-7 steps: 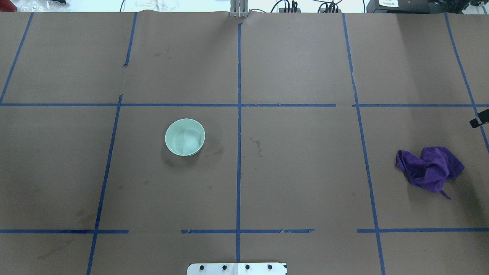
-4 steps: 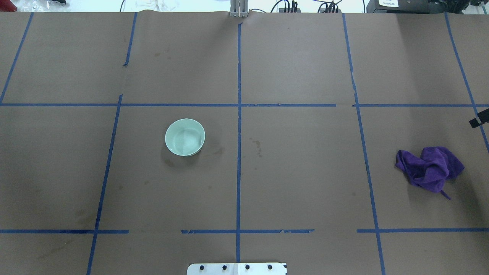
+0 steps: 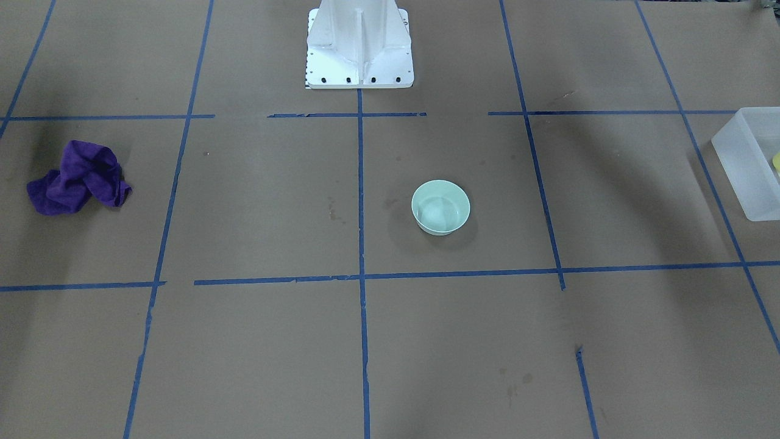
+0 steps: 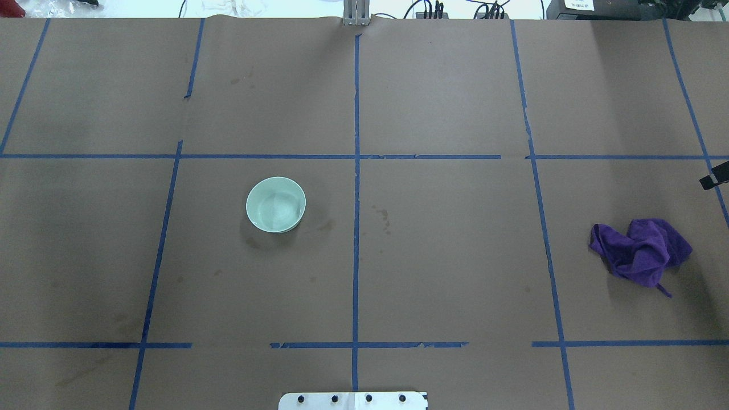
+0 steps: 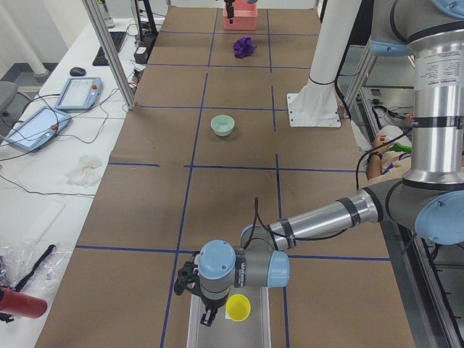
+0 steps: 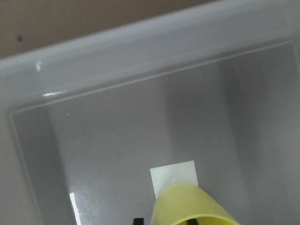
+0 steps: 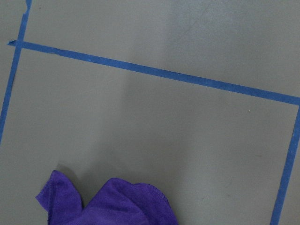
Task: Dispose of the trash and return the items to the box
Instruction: 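Grasp the purple cloth with the right gripper while the left gripper withdraws, then carry the cloth toward the pink bin while the left gripper reaches for the bowl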
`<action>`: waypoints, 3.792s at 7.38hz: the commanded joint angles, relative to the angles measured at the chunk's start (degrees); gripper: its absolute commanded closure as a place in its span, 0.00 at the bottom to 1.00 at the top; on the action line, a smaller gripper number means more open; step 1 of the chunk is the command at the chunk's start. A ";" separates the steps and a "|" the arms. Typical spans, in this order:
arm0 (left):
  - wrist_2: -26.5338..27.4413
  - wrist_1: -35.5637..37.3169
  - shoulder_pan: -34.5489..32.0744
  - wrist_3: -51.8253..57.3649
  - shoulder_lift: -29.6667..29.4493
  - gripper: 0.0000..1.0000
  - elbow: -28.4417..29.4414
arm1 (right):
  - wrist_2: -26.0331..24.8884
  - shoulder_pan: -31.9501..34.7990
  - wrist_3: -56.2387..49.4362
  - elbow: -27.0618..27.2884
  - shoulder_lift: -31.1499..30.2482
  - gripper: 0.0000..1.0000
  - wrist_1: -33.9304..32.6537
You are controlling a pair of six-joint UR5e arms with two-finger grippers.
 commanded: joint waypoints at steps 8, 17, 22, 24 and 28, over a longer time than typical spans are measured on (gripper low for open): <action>-14.26 7.06 11.28 -31.89 -4.01 0.21 -25.14 | -2.17 -13.68 31.09 12.14 -3.68 0.00 0.25; -13.81 3.84 16.58 -41.85 -5.50 0.20 -25.66 | -15.90 -22.70 37.98 12.41 -4.66 1.00 0.17; -10.06 -0.47 35.71 -74.26 -15.51 0.05 -28.12 | -6.23 3.45 15.84 17.60 -8.78 1.00 -9.10; -4.79 -0.47 44.15 -84.29 -20.79 0.01 -27.51 | -6.58 19.01 -9.29 17.60 -7.57 1.00 -23.66; -1.34 -0.47 50.59 -90.83 -25.90 0.01 -25.05 | -19.41 34.18 -37.91 7.12 3.32 1.00 -36.84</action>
